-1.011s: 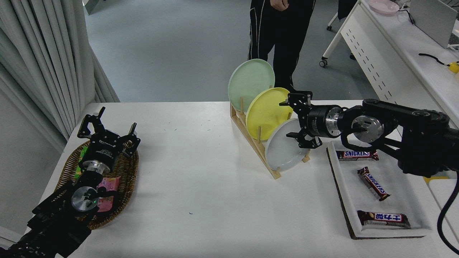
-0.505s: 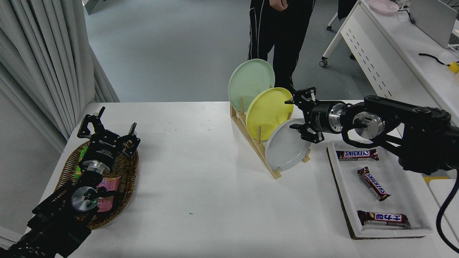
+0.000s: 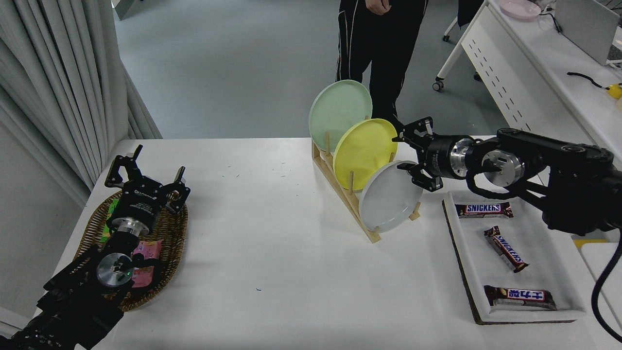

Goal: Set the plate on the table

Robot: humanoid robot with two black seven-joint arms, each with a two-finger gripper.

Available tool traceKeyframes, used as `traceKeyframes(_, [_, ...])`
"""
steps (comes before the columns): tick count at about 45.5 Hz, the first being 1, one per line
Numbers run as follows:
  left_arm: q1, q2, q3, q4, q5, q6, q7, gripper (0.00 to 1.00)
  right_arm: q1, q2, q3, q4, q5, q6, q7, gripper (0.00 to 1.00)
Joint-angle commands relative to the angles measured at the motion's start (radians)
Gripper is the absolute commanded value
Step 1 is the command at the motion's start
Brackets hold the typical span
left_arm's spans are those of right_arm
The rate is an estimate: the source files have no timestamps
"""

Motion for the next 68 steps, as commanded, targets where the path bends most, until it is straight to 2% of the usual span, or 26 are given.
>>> traceKeyframes(1, [0.0, 0.0, 0.001, 0.0, 0.0, 0.0, 0.0, 1.0, 0.001, 0.0, 0.005, -0.002, 0.002, 0.011, -0.03, 0.43])
traceKeyframes(7, [0.0, 0.0, 0.0, 0.0, 0.0, 0.0, 0.0, 1.0, 0.0, 0.002, 0.006, -0.002, 0.004, 0.011, -0.032, 0.41])
traceKeyframes(11, [0.0, 0.0, 0.0, 0.0, 0.0, 0.0, 0.0, 1.0, 0.0, 0.002, 0.006, -0.002, 0.002, 0.011, -0.032, 0.36])
traceKeyframes(21, [0.0, 0.0, 0.001, 0.0, 0.0, 0.0, 0.0, 1.0, -0.002, 0.002, 0.008, -0.002, 0.002, 0.009, -0.033, 0.31])
traceKeyframes(48, [0.0, 0.0, 0.0, 0.0, 0.0, 0.0, 0.0, 1.0, -0.008, 0.003, 0.005, -0.002, 0.001, 0.003, -0.035, 0.26])
traceKeyframes(68, [0.0, 0.0, 0.0, 0.0, 0.0, 0.0, 0.0, 1.0, -0.008, 0.003, 0.009, -0.002, 0.009, 0.009, -0.035, 0.2])
